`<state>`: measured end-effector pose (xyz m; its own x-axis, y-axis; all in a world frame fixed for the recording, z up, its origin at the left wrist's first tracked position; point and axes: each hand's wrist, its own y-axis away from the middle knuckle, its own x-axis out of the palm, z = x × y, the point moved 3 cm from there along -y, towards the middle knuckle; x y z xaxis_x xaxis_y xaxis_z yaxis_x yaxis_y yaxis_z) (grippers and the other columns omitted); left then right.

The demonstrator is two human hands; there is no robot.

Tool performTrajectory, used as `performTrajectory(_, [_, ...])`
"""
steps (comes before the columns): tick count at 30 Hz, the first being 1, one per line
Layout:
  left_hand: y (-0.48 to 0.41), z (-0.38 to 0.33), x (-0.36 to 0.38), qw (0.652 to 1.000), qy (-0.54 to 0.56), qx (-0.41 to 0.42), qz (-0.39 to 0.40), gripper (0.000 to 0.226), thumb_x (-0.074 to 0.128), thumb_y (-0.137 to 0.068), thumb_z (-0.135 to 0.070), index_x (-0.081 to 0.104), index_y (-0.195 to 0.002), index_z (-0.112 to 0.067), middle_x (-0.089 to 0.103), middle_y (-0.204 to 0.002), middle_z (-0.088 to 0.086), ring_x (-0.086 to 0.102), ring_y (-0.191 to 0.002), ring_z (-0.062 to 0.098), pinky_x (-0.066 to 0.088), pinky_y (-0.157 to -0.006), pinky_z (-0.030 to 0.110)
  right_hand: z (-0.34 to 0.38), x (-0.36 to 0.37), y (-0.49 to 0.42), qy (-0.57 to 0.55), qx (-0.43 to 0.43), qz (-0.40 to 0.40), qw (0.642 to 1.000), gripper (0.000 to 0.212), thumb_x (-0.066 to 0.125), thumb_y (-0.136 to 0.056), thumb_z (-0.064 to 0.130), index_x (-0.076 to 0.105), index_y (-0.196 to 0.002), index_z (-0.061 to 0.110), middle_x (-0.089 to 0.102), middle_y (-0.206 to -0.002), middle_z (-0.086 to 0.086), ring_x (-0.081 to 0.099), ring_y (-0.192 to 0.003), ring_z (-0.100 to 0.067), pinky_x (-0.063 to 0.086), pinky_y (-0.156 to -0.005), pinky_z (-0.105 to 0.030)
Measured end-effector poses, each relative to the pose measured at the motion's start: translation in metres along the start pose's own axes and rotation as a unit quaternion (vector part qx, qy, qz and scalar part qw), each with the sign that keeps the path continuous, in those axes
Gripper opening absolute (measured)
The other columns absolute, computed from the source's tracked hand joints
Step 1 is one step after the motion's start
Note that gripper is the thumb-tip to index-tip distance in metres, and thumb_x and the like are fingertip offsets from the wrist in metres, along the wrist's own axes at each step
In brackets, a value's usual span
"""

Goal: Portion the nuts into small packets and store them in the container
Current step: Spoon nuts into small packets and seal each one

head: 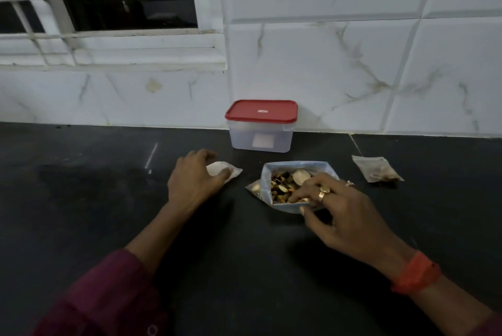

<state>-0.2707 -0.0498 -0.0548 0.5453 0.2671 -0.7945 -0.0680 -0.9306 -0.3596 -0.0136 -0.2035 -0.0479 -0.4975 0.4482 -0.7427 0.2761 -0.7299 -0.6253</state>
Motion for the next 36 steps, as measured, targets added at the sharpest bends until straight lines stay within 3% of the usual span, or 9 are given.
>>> performTrajectory(5, [0.004, 0.002, 0.007, 0.997, -0.074, -0.007, 0.031, 0.054, 0.072, -0.076, -0.065, 0.067, -0.118, -0.03, 0.063, -0.128, -0.005, 0.059, -0.115, 0.019, 0.054, -0.087, 0.039, -0.01, 0.0, 0.002, -0.015, 0.017, 0.004, 1.0, 0.026, 0.065, -0.086, 0.028, 0.07, -0.111, 0.034, 0.058, -0.118, 0.02, 0.061, -0.101, 0.001, 0.057, -0.078, -0.024])
performTrajectory(10, [0.005, 0.002, 0.007, 0.997, -0.065, -0.014, 0.031, 0.046, 0.071, -0.081, -0.061, 0.068, -0.117, -0.032, 0.066, -0.127, -0.005, 0.062, -0.111, 0.018, 0.057, -0.085, 0.041, -0.005, -0.001, 0.001, -0.018, 0.005, 0.014, 1.0, 0.025, 0.061, -0.088, 0.031, 0.07, -0.11, 0.033, 0.057, -0.118, 0.02, 0.063, -0.097, -0.002, 0.058, -0.074, -0.024])
performTrajectory(20, [-0.001, 0.005, 0.005, 0.998, -0.059, -0.006, 0.002, 0.03, 0.053, -0.101, -0.042, 0.068, -0.124, -0.029, 0.072, -0.115, -0.003, 0.063, -0.087, 0.011, 0.044, -0.061, 0.025, -0.002, -0.003, 0.0, -0.009, -0.001, 0.013, 1.0, 0.025, 0.055, -0.089, 0.034, 0.071, -0.108, 0.031, 0.058, -0.116, 0.017, 0.063, -0.095, -0.003, 0.056, -0.072, -0.021])
performTrajectory(23, [0.002, 0.002, -0.002, 0.994, -0.063, 0.008, -0.085, 0.026, 0.055, -0.1, -0.035, 0.07, -0.12, -0.026, 0.074, -0.109, -0.002, 0.067, -0.089, 0.016, 0.049, -0.066, 0.029, -0.001, -0.004, -0.001, -0.003, -0.001, 0.011, 1.0, 0.025, 0.056, -0.089, 0.034, 0.07, -0.109, 0.031, 0.059, -0.116, 0.017, 0.063, -0.092, -0.003, 0.057, -0.071, -0.022])
performTrajectory(26, [0.01, -0.013, -0.019, 0.972, 0.078, 0.064, -0.213, 0.022, 0.059, -0.097, -0.028, 0.071, -0.111, -0.017, 0.073, -0.104, 0.002, 0.067, -0.092, 0.02, 0.052, -0.073, 0.034, 0.0, -0.005, -0.001, -0.002, 0.003, 0.003, 1.0, 0.025, 0.057, -0.088, 0.034, 0.07, -0.11, 0.032, 0.059, -0.116, 0.017, 0.063, -0.089, -0.002, 0.057, -0.071, -0.023])
performTrajectory(28, [0.017, -0.026, -0.028, 0.943, 0.173, 0.138, -0.248, 0.023, 0.056, -0.094, -0.029, 0.069, -0.101, -0.011, 0.072, -0.096, 0.005, 0.066, -0.088, 0.019, 0.053, -0.071, 0.032, 0.001, -0.006, -0.002, -0.013, 0.014, -0.004, 1.0, 0.024, 0.058, -0.09, 0.035, 0.068, -0.111, 0.034, 0.059, -0.115, 0.018, 0.062, -0.084, 0.0, 0.056, -0.072, -0.023])
performTrajectory(31, [0.033, -0.049, -0.034, 0.911, 0.269, 0.242, -0.195, 0.014, 0.053, -0.09, -0.021, 0.064, -0.086, -0.014, 0.065, -0.077, -0.002, 0.064, -0.072, 0.014, 0.051, -0.062, 0.028, 0.002, -0.006, -0.003, -0.053, 0.043, -0.022, 0.997, 0.023, 0.065, -0.091, 0.031, 0.067, -0.114, 0.033, 0.062, -0.114, 0.019, 0.064, -0.082, -0.004, 0.055, -0.073, -0.023])
performTrajectory(36, [0.062, -0.084, -0.023, 0.893, 0.303, 0.33, -0.048, 0.013, 0.057, -0.084, -0.019, 0.069, -0.081, -0.015, 0.067, -0.073, -0.01, 0.064, -0.066, 0.007, 0.048, -0.056, 0.02, 0.014, -0.007, -0.006, -0.222, 0.115, -0.068, 0.966, 0.022, 0.067, -0.093, 0.028, 0.073, -0.114, 0.024, 0.073, -0.107, 0.013, 0.07, -0.088, -0.01, 0.053, -0.076, -0.018])
